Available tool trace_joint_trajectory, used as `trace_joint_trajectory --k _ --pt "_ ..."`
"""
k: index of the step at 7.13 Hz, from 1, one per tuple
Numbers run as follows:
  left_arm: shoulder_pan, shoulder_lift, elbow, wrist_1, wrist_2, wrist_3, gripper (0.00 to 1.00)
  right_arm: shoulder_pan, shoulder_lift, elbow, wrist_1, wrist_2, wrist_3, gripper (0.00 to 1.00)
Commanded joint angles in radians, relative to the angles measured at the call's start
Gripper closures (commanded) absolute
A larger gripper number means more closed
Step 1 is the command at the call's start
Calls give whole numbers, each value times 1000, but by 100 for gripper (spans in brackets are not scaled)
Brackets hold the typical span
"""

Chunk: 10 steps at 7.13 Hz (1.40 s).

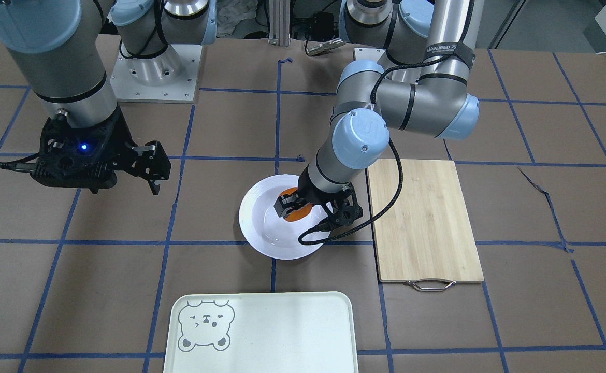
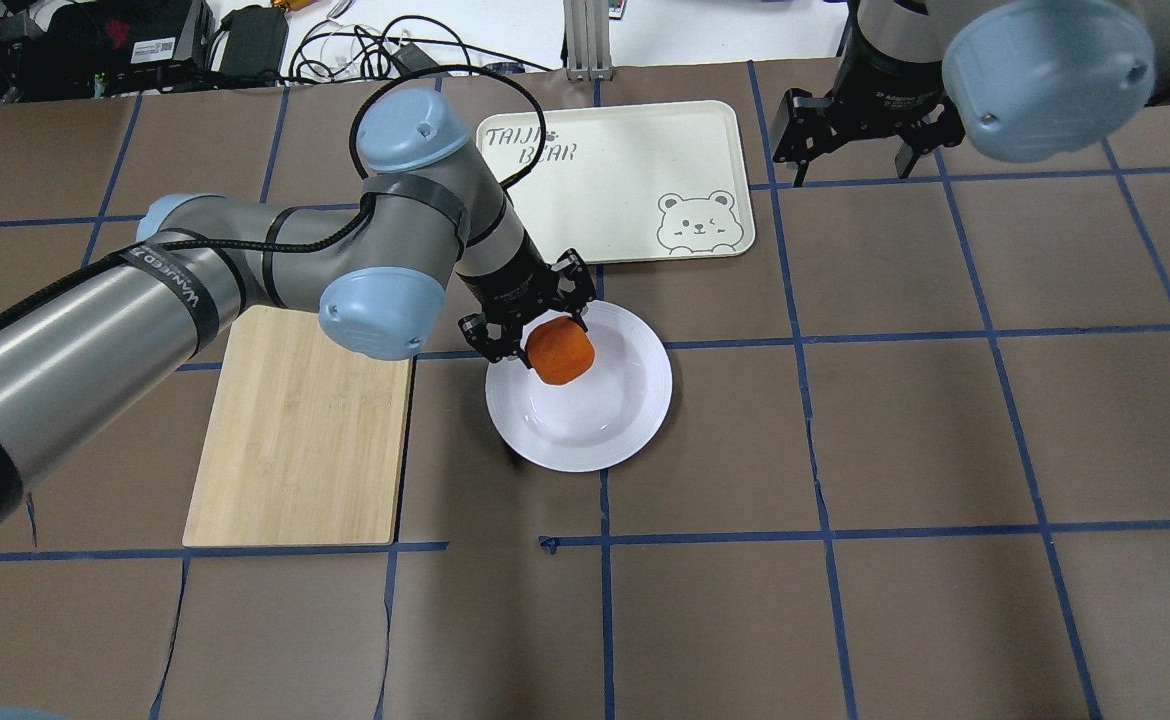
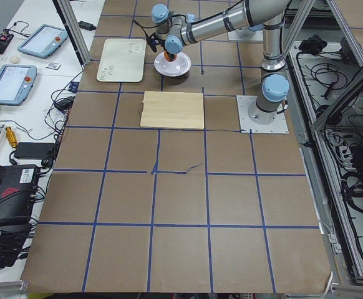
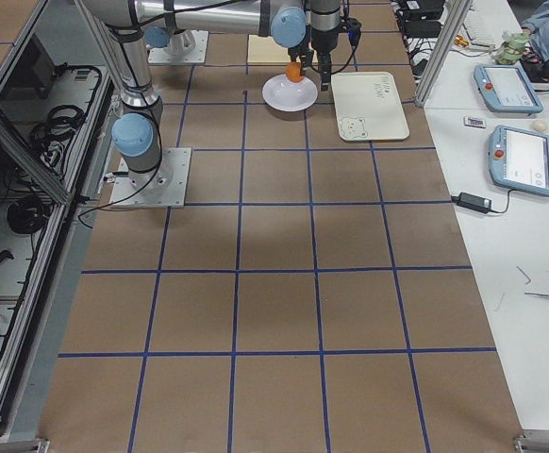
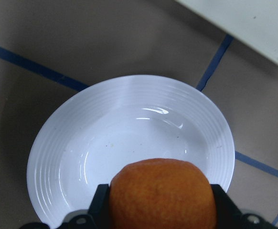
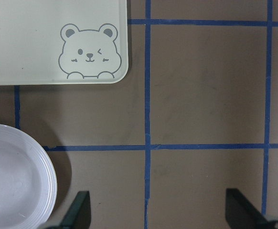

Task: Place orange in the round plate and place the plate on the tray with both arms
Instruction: 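Carry the orange with the left gripper over the white plate, then release the orange onto the plate and raise the left gripper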

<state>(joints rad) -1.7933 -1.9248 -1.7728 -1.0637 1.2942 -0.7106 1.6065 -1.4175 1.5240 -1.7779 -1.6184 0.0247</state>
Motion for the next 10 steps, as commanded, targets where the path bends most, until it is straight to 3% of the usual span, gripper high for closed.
trace_joint_trajectory --k 1,4,5,7,9,10 --pt "-3 0 -13 63 -3 -6 0 -17 2 -1 0 3 0 0" --pt "32 39 22 41 17 77 0 -20 5 1 3 3 3 0" --pt "81 52 77 -48 78 202 0 -20 5 2 9 41 6 0" --pt "184 87 235 -323 196 380 0 -22 6 54 -2 173 12 0" --pt "271 134 306 -425 232 388 0 -22 31 172 -37 355 20 0" --pt "325 154 293 -471 229 384 0 -22 55 262 -119 357 21 0"
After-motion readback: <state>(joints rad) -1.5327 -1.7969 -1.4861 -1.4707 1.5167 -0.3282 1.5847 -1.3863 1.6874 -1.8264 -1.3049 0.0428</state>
